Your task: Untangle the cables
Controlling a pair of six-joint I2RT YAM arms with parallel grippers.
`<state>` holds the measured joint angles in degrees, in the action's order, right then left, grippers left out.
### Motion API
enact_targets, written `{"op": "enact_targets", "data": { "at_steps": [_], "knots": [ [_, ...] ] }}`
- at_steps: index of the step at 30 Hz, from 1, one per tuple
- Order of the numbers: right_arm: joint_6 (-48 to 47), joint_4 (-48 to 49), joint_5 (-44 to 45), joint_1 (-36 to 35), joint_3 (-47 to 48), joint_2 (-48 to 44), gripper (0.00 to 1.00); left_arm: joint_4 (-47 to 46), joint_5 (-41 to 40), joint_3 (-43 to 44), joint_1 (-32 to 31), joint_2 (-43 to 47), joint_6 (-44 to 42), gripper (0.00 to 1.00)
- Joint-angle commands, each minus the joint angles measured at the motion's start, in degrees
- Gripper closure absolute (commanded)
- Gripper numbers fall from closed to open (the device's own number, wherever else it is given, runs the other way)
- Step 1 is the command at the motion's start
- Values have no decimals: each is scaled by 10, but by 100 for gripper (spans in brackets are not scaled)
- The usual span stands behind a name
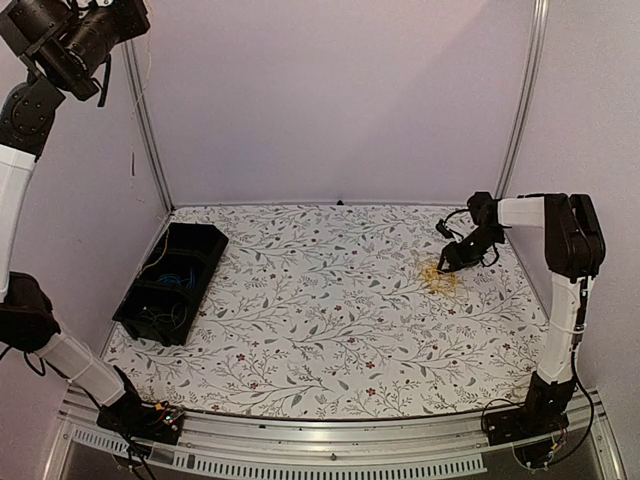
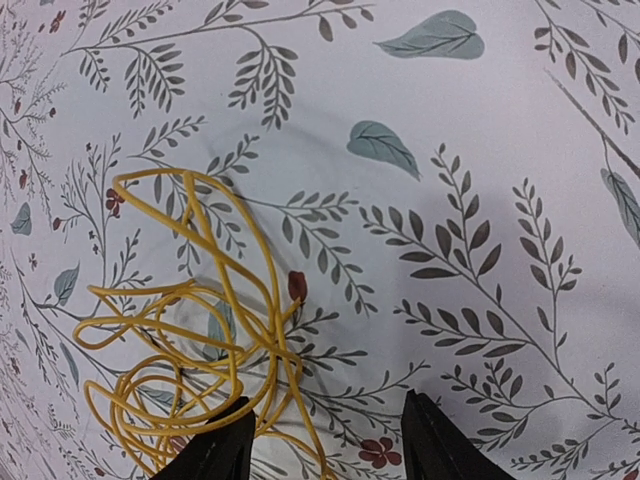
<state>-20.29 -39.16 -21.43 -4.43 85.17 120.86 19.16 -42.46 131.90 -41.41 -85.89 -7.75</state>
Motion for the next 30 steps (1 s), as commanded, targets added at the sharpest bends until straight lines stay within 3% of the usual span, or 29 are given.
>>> {"op": "enact_targets", "data": {
  "at_steps": [1,11,30],
  "knots": [
    [3,-19,-20,3,3,-27,45,9,3,1,11,-7,-15,100],
    [-4,-82,-22,2,83,-82,41,0,21,-70,72,21,-15,100],
    [-17,-99,-65,2,96,-99,39,45,184,-20,227,-66,61,100]
  ]
}}
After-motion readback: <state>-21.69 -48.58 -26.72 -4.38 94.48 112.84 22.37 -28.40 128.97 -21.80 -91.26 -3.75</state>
